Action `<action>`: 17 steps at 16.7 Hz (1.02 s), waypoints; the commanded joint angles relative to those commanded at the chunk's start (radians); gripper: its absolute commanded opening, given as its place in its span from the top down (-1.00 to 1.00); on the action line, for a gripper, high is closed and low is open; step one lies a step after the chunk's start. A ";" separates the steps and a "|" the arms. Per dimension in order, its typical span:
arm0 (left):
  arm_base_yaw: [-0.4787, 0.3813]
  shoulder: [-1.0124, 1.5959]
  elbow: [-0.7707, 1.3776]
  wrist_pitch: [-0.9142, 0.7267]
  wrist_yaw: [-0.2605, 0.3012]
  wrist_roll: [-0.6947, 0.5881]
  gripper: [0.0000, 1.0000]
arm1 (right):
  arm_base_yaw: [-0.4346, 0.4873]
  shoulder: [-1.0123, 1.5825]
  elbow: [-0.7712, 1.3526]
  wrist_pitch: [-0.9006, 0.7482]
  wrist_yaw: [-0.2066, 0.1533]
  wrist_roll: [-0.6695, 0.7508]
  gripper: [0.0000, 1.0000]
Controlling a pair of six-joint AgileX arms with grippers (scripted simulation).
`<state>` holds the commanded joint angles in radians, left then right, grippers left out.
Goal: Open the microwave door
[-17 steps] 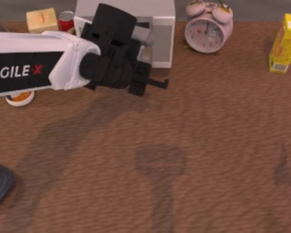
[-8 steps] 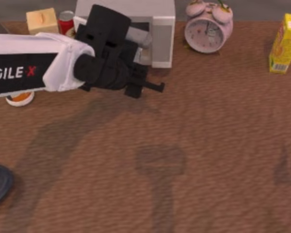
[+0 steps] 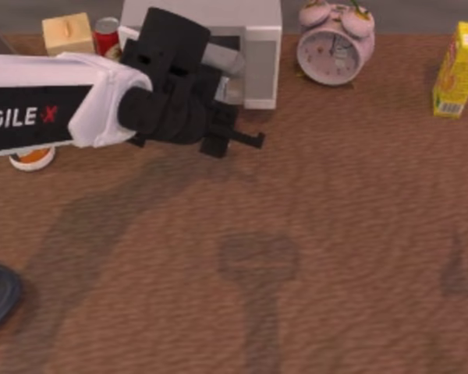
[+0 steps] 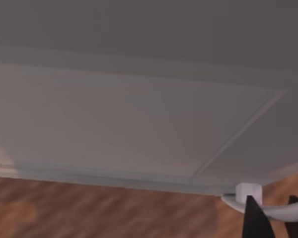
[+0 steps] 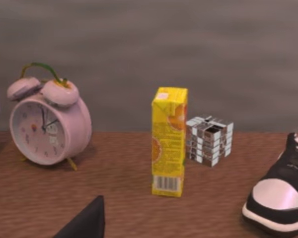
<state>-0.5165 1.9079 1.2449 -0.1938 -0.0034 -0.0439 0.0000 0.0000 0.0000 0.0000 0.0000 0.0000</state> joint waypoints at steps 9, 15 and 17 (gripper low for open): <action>0.000 0.000 0.000 0.000 0.000 0.000 1.00 | 0.000 0.000 0.000 0.000 0.000 0.000 -1.00; 0.000 0.000 0.000 0.000 0.000 0.000 1.00 | 0.000 0.000 0.000 0.000 0.000 0.000 -1.00; -0.007 0.000 0.000 -0.001 0.011 -0.003 1.00 | 0.000 0.000 0.000 0.000 0.000 0.000 -1.00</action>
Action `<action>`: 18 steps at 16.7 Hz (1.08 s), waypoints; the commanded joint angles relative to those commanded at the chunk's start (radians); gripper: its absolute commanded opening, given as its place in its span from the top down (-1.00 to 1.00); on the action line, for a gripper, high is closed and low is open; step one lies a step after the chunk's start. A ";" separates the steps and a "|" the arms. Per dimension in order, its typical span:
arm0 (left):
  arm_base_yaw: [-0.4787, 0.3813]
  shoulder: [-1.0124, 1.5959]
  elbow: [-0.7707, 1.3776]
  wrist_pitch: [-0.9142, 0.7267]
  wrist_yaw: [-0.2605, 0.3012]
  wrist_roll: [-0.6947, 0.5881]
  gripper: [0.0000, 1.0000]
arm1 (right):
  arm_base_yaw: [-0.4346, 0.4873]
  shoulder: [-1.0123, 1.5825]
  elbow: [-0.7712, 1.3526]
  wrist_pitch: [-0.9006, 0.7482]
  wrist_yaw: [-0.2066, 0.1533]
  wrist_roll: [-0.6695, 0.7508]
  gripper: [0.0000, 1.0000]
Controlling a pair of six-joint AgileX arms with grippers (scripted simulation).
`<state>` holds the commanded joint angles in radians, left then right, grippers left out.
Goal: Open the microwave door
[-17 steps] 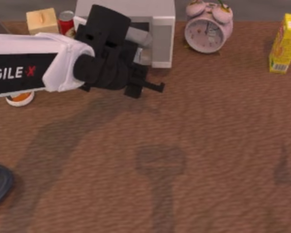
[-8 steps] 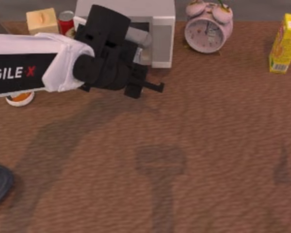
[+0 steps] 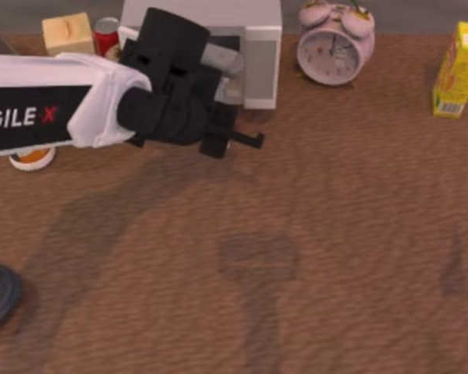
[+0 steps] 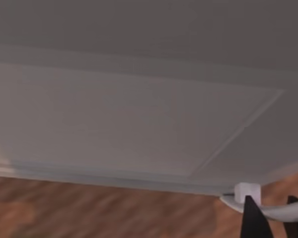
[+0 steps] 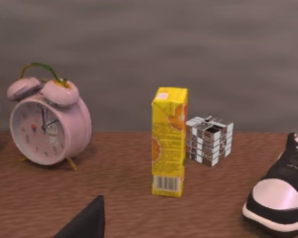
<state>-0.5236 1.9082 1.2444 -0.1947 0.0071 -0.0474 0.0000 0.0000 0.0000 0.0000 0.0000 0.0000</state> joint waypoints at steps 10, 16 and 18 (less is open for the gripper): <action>0.025 -0.023 -0.031 0.008 0.032 0.052 1.00 | 0.000 0.000 0.000 0.000 0.000 0.000 -1.00; 0.025 -0.023 -0.031 0.008 0.032 0.052 1.00 | 0.000 0.000 0.000 0.000 0.000 0.000 -1.00; 0.025 -0.023 -0.031 0.008 0.032 0.052 1.00 | 0.000 0.000 0.000 0.000 0.000 0.000 -1.00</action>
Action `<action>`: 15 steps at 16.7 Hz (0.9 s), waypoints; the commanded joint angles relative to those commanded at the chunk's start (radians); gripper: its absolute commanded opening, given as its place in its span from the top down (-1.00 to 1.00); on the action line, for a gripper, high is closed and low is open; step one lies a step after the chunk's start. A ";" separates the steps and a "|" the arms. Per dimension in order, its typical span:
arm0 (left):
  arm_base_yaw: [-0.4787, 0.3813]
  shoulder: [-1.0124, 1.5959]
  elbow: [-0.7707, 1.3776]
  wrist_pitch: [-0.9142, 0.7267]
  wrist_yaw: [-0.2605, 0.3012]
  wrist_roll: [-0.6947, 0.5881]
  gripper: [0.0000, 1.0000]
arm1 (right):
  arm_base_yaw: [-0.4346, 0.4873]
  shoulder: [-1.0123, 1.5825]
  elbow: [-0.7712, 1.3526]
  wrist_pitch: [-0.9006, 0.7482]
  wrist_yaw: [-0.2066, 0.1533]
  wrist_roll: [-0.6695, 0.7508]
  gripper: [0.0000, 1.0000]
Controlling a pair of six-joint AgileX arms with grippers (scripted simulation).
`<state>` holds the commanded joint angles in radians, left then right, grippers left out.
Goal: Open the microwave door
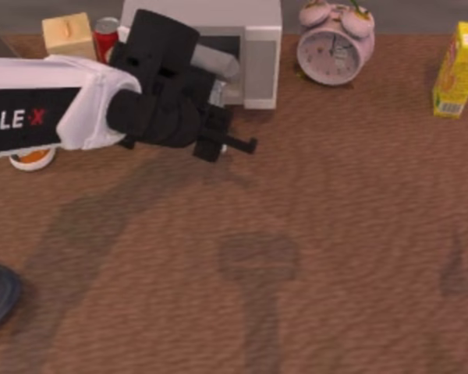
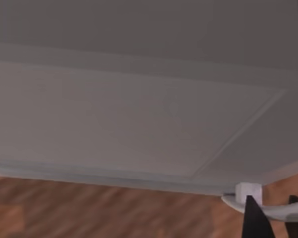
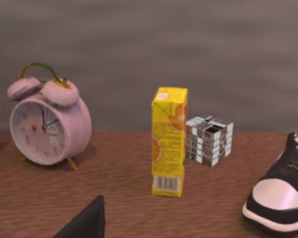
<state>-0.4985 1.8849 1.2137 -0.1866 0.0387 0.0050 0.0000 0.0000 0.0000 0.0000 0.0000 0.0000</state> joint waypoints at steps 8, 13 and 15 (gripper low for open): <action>0.000 0.000 0.000 0.000 0.000 0.000 1.00 | 0.000 0.000 0.000 0.000 0.000 0.000 -1.00; -0.009 0.001 0.001 -0.001 0.009 -0.006 1.00 | 0.000 0.000 0.000 0.000 0.000 0.000 -1.00; -0.002 -0.003 -0.007 -0.001 0.016 0.007 1.00 | 0.000 0.000 0.000 0.000 0.000 0.000 -1.00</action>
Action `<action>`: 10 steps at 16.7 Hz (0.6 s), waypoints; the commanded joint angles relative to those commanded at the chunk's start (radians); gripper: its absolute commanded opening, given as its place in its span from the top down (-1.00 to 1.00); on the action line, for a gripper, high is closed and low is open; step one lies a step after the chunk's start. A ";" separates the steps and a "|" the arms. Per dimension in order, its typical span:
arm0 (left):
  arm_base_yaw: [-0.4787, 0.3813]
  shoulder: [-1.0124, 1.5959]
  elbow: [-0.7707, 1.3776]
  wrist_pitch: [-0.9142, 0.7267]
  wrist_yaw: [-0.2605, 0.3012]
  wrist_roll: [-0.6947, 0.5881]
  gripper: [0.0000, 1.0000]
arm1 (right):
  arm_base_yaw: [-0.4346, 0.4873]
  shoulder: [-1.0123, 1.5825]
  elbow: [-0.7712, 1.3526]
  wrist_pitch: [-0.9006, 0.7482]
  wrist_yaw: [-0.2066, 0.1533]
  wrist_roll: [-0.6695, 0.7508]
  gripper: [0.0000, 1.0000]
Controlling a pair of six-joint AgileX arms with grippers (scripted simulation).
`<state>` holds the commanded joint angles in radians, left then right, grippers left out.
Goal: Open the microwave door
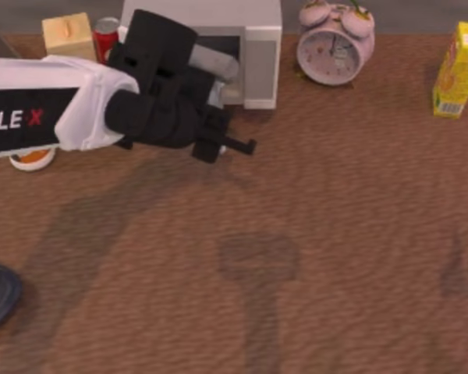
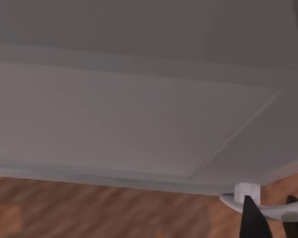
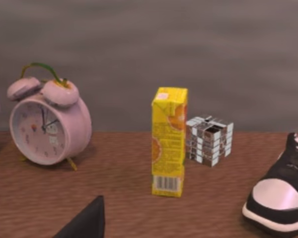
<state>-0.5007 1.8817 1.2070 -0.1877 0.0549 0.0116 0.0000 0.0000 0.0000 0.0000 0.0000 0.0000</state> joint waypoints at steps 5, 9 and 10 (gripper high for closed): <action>0.023 -0.019 -0.023 0.005 0.029 0.046 1.00 | 0.000 0.000 0.000 0.000 0.000 0.000 -1.00; 0.023 -0.019 -0.023 0.005 0.029 0.046 1.00 | 0.000 0.000 0.000 0.000 0.000 0.000 -1.00; 0.023 -0.019 -0.023 0.005 0.029 0.046 1.00 | 0.000 0.000 0.000 0.000 0.000 0.000 -1.00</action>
<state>-0.4779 1.8626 1.1844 -0.1831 0.0841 0.0578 0.0000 0.0000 0.0000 0.0000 0.0000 0.0000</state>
